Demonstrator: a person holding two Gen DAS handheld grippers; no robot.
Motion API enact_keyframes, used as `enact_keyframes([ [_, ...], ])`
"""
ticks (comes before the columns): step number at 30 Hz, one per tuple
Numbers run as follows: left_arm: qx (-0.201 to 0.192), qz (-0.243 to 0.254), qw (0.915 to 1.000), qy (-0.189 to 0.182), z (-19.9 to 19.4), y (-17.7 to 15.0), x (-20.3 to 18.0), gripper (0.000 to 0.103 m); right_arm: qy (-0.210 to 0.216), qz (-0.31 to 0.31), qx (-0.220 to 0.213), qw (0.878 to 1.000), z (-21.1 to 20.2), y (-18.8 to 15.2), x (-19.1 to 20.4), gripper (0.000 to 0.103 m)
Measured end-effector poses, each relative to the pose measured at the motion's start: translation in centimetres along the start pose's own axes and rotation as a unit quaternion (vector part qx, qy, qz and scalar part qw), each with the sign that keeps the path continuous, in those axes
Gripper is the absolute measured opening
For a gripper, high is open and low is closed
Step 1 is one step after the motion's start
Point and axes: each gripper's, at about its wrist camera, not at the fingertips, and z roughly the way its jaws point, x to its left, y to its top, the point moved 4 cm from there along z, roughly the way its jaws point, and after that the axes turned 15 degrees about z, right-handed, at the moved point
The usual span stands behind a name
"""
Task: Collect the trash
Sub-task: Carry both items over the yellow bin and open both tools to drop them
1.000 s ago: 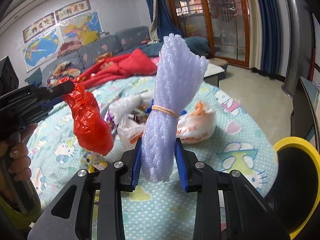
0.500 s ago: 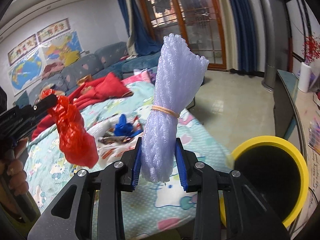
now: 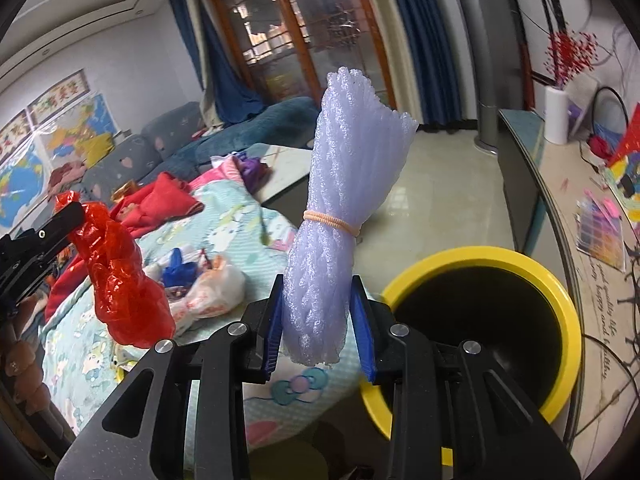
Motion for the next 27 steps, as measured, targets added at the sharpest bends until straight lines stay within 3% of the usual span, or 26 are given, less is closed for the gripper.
enact_keyframes([
  [27,0.062,0.063,0.9941,-0.062,9.4,-1.4,-9.5,0.009,-0.073,0.074,0.043,0.994,-0.7,-0.9,-12.0,0.032],
])
